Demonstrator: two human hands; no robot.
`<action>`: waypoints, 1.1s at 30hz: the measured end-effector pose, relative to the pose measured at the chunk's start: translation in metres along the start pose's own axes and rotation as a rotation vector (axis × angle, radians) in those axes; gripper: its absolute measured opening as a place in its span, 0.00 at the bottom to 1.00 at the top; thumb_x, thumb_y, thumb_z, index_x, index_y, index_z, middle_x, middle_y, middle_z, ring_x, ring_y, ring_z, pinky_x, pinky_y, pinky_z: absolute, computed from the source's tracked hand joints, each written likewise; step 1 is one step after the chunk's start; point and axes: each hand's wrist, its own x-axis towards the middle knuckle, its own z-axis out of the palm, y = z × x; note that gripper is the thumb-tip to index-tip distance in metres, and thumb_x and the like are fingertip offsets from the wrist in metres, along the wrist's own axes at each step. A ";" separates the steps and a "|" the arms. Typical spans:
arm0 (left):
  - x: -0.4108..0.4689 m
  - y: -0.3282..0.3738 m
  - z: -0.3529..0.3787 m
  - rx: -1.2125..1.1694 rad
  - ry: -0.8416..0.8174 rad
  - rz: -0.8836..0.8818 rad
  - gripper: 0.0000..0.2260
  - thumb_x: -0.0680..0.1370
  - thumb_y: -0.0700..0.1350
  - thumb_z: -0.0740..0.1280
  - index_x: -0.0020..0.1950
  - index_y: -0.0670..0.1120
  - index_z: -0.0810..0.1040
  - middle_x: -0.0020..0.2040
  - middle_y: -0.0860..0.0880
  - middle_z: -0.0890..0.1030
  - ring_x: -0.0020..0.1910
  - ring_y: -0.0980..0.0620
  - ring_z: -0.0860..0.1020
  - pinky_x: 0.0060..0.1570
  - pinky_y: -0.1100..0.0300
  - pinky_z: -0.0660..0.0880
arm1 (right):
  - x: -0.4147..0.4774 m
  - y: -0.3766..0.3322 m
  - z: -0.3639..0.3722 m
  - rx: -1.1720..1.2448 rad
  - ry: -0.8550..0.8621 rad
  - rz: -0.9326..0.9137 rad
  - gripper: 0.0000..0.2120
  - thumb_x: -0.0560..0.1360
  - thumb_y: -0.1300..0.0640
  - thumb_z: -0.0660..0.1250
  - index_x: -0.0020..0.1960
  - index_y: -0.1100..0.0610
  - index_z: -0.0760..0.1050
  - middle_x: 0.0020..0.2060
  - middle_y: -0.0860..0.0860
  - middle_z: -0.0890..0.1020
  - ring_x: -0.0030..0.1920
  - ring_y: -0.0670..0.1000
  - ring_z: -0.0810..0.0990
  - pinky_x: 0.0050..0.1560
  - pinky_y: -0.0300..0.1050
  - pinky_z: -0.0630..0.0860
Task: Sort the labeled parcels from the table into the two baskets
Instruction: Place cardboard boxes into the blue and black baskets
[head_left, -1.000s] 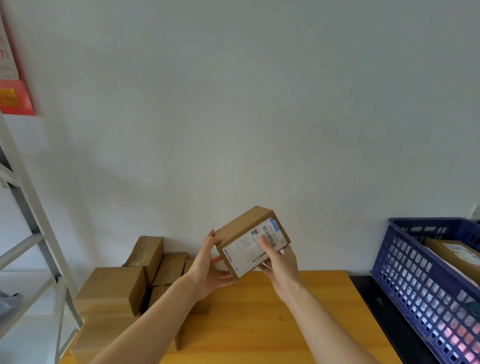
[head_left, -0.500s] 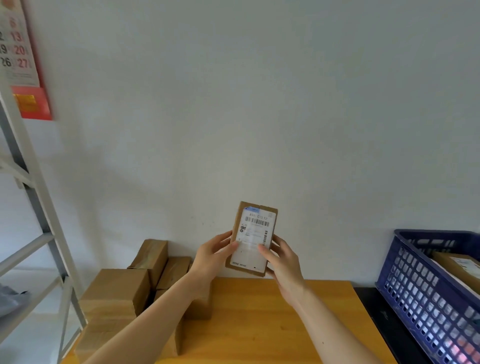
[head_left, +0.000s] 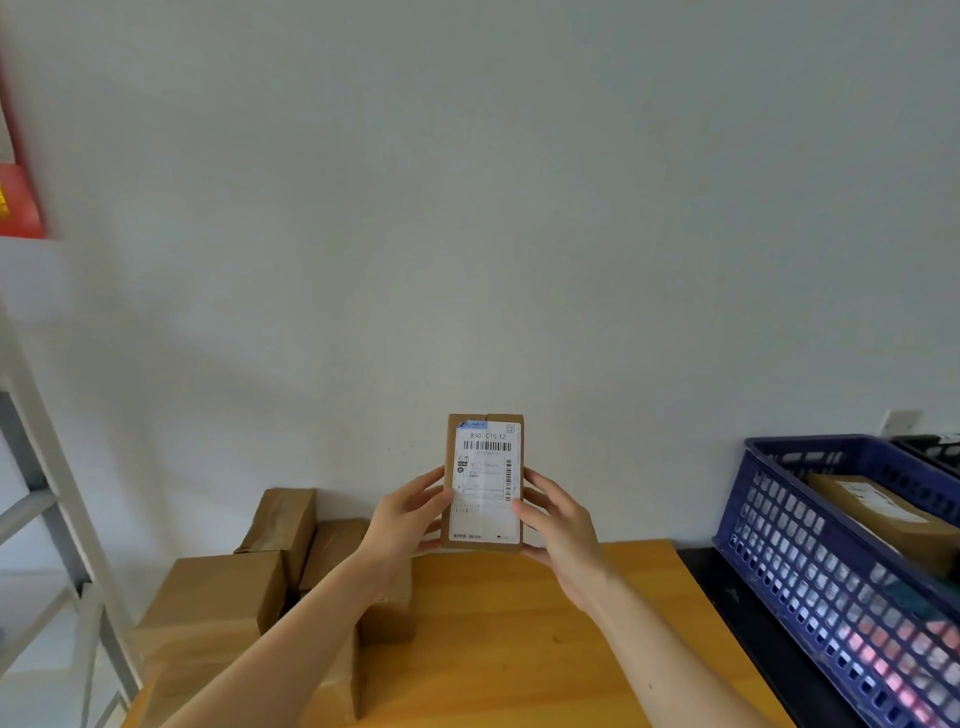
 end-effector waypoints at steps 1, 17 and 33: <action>0.000 -0.002 -0.001 0.001 -0.014 -0.004 0.16 0.78 0.47 0.67 0.64 0.59 0.73 0.53 0.55 0.83 0.52 0.50 0.82 0.46 0.54 0.82 | -0.002 0.002 0.001 -0.001 0.010 0.006 0.19 0.77 0.56 0.67 0.64 0.40 0.72 0.60 0.45 0.79 0.57 0.48 0.78 0.43 0.43 0.80; -0.015 -0.056 0.094 0.033 -0.449 -0.111 0.18 0.79 0.47 0.66 0.69 0.59 0.71 0.49 0.62 0.83 0.48 0.55 0.83 0.36 0.63 0.79 | -0.107 0.031 -0.066 -0.067 0.401 0.196 0.26 0.79 0.61 0.62 0.66 0.33 0.64 0.57 0.44 0.81 0.55 0.47 0.79 0.43 0.46 0.80; -0.092 -0.053 0.272 0.139 -0.713 -0.069 0.23 0.80 0.45 0.63 0.72 0.63 0.64 0.55 0.50 0.81 0.54 0.47 0.81 0.46 0.51 0.82 | -0.224 0.036 -0.213 0.022 0.679 0.150 0.26 0.79 0.63 0.62 0.59 0.30 0.70 0.56 0.44 0.81 0.56 0.50 0.79 0.43 0.49 0.82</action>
